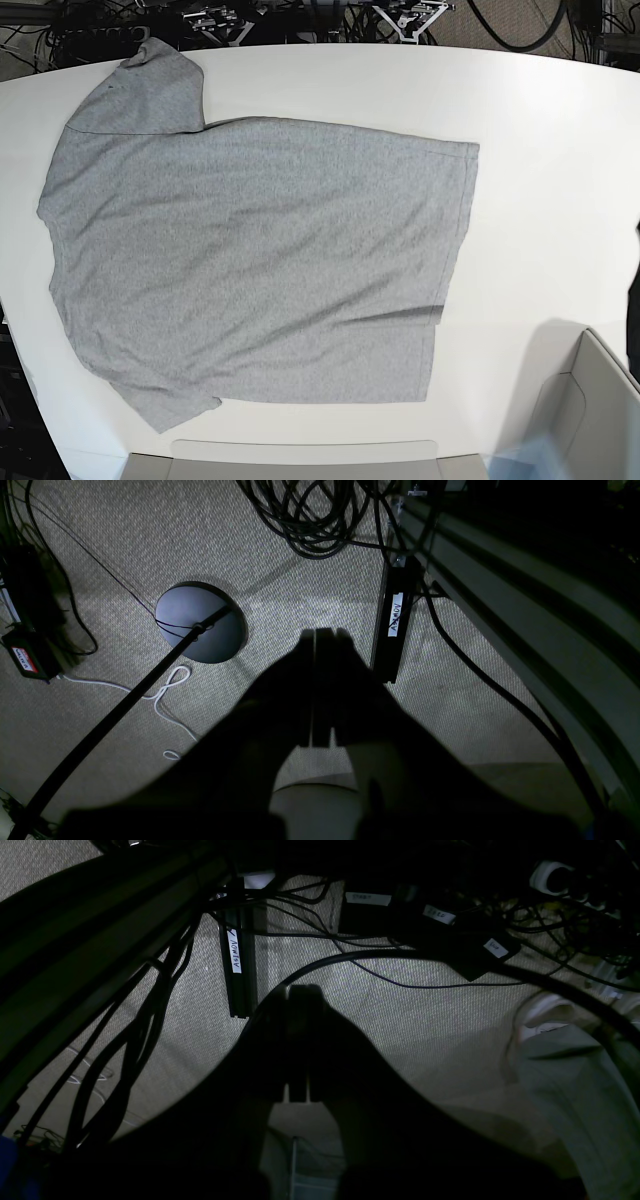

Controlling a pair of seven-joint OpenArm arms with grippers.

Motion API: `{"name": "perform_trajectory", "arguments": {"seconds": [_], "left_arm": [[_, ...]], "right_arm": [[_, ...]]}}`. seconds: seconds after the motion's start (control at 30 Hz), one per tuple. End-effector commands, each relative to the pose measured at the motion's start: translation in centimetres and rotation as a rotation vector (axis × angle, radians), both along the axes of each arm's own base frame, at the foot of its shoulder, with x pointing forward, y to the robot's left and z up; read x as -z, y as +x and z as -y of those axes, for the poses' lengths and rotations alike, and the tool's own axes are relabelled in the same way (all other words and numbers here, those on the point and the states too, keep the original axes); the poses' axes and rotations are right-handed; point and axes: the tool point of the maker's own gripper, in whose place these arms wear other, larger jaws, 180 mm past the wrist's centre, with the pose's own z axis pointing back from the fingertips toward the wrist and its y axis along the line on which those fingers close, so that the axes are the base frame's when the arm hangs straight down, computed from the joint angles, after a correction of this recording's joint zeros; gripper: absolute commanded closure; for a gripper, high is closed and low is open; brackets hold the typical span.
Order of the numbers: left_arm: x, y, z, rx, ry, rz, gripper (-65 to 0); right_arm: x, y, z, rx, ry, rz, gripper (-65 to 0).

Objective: Fold the T-shirt properly

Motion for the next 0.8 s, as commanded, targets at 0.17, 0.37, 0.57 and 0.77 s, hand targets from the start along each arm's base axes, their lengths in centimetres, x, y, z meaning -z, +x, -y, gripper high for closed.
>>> {"name": "perform_trajectory", "arguments": {"seconds": [0.17, 0.37, 0.57, 0.77], "left_arm": [[0.0, 0.0, -0.4, 0.002, 0.012, -0.001, -0.3], [0.0, 0.0, -1.2, 0.005, 0.024, -0.001, -0.4], [0.0, 0.0, -1.4, 0.004, 0.027, -0.001, -0.4], [0.0, 0.0, -2.1, 0.004, 0.038, -0.001, -0.4]], "right_arm": [[0.0, 0.3, 0.1, -0.003, 0.005, 0.006, -0.1], [0.0, 0.3, 0.4, -0.003, 0.001, 0.006, -0.2], [0.0, 0.1, 1.1, -0.004, -0.01, 0.002, -0.2], [-0.1, 0.0, 2.2, -0.002, -0.027, 0.002, -0.2]]}}
